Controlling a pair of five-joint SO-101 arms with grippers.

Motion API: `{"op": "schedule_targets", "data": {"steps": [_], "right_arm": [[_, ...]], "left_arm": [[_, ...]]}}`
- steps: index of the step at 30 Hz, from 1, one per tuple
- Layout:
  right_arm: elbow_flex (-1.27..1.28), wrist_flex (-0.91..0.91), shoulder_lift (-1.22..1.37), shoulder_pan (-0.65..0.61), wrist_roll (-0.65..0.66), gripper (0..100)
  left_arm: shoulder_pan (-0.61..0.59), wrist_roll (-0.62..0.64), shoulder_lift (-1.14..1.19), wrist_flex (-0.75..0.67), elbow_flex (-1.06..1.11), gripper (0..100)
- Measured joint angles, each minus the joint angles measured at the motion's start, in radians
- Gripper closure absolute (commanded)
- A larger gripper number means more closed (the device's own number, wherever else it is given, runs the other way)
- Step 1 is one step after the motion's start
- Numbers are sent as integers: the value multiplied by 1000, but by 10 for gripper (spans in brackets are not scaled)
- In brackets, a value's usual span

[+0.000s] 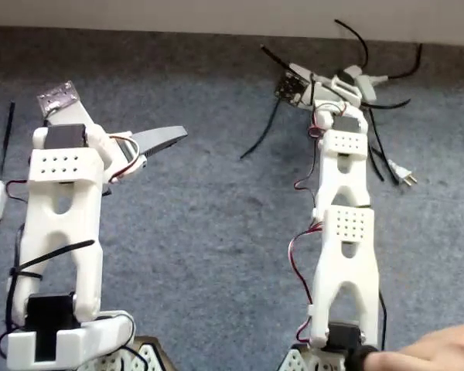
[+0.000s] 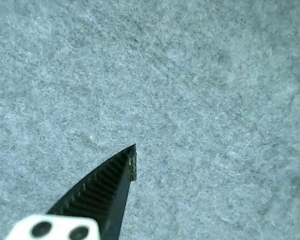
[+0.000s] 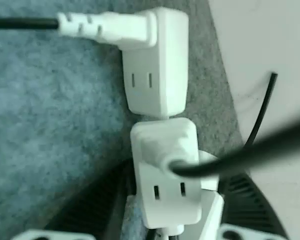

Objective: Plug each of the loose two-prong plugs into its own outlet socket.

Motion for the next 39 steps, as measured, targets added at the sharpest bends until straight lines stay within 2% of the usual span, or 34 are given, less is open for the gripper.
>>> {"op": "schedule_targets", "data": {"steps": [4,9,13,16,18,21,24,26,29,35,39], "right_arm": [[-109,0,29,9,-25,693],[-199,17,26,54,-192,693],[-204,157,-35,97,-333,693],[-207,319,-140,133,-385,693],[-212,453,-201,157,-374,694],[-215,652,-236,190,-256,694],[-190,740,-238,236,-172,694],[-143,729,-238,270,-170,694],[-57,628,-238,285,-270,694],[118,331,-236,262,-433,692],[150,89,-236,213,-597,659]], "left_arm": [[0,0,0,-29,21,299],[0,0,0,-35,25,299],[0,0,0,-35,25,299],[0,0,0,-35,25,299],[0,0,0,-35,25,299],[9,0,0,-35,25,299],[38,-2,0,-35,25,299],[49,-2,0,-35,25,299],[52,0,0,-35,25,299],[55,0,0,-35,29,299],[55,-2,0,-35,29,299]]}}
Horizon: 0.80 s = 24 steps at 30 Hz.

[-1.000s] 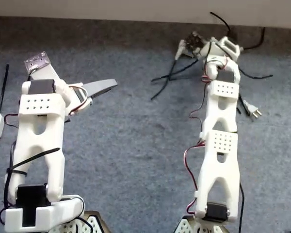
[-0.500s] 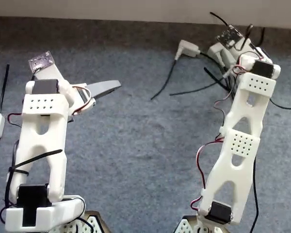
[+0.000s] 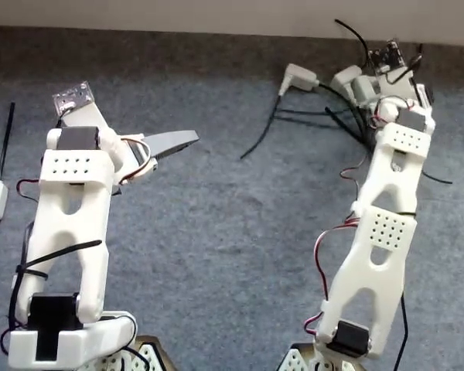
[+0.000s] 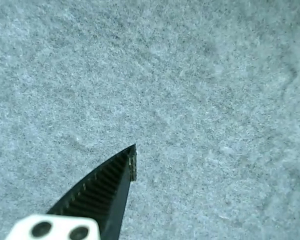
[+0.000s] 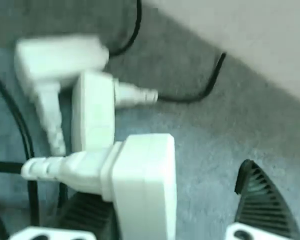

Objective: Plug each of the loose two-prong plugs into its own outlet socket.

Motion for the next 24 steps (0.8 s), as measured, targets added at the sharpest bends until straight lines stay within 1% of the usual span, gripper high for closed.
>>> {"op": "schedule_targets", "data": {"steps": [2,5,11,16,18,22,24], "right_arm": [[0,-109,0,-25,-51,634],[0,-192,-2,-49,-91,587],[54,-166,8,-52,-89,509],[54,-169,26,-38,-35,505],[54,-215,26,-37,-28,505],[-5,-261,32,-40,-87,505],[-60,-264,34,-29,-87,505]], "left_arm": [[0,0,0,0,0,299],[0,0,0,0,0,299],[0,0,0,-17,14,299],[0,2,0,-18,14,299],[0,0,0,-18,14,299],[0,0,0,-18,14,299],[0,0,0,-18,14,299]]}}
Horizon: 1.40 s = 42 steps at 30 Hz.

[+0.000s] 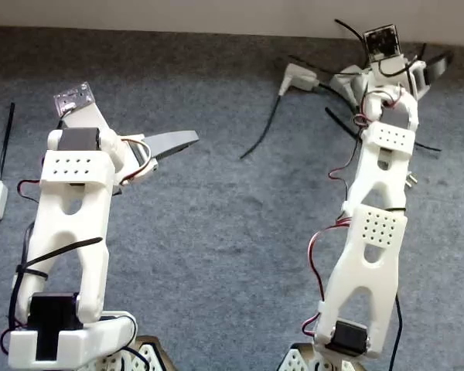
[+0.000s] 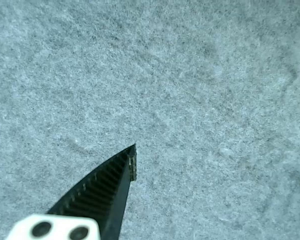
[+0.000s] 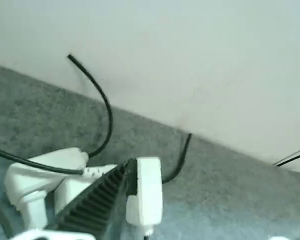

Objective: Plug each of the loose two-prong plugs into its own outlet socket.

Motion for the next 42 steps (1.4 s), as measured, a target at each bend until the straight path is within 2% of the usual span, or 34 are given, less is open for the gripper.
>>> {"op": "schedule_targets", "data": {"steps": [2,6,8,13,16,19,25,28,34,42], "right_arm": [[-48,40,-3,15,9,505],[-95,269,14,8,261,505],[-152,304,38,6,305,505],[-272,311,72,40,285,505],[-302,377,69,94,221,505],[-305,557,71,149,178,505],[-310,1074,-8,189,169,505],[-310,1218,-9,186,169,505],[-310,1250,-11,187,169,505],[-201,1252,17,124,135,515]], "left_arm": [[0,0,0,0,0,299],[5,2,0,0,0,299],[14,0,0,0,0,299],[18,0,0,0,0,299],[18,0,0,0,0,299],[18,0,0,0,5,299],[18,2,0,-75,69,299],[18,2,0,-91,75,299],[18,0,0,-114,106,299],[29,-6,0,-302,273,299]]}}
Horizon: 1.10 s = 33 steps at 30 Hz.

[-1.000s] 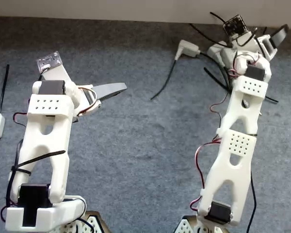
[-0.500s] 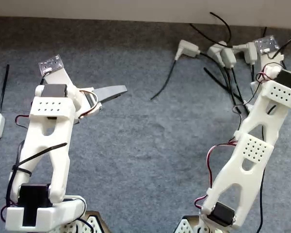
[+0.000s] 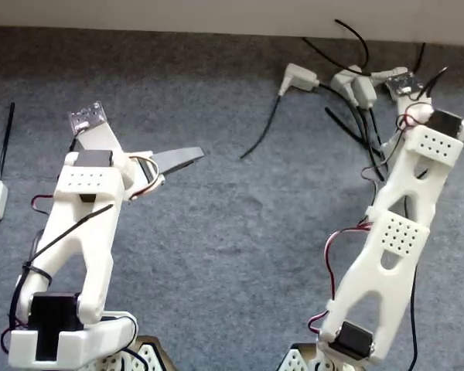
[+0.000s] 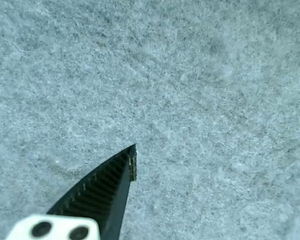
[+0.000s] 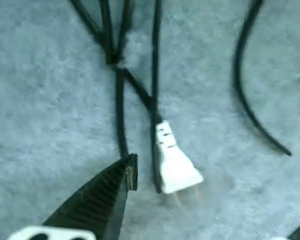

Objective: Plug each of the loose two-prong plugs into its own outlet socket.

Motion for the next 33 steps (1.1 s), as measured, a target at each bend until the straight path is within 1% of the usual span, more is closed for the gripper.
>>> {"op": "schedule_targets", "data": {"steps": [3,5,7,12,14,16,19,25,29,33], "right_arm": [[66,0,8,-41,-74,574],[77,0,8,-51,-103,611],[78,0,8,-49,-115,628],[78,-12,8,-38,-115,628],[78,-49,8,-20,-112,628],[84,-69,8,0,-78,630],[89,-80,8,8,-37,630],[72,-80,40,23,-20,630],[-18,-21,61,35,-20,630],[-97,-3,75,81,-17,630]], "left_arm": [[12,-2,0,-48,61,299],[9,0,0,-84,97,299],[9,0,0,-120,126,299],[9,0,0,-201,178,299],[9,0,0,-218,184,299],[9,0,0,-229,189,299],[9,0,0,-229,189,299],[9,0,0,-230,189,299],[9,0,0,-232,189,299],[9,0,0,-232,189,299]]}}
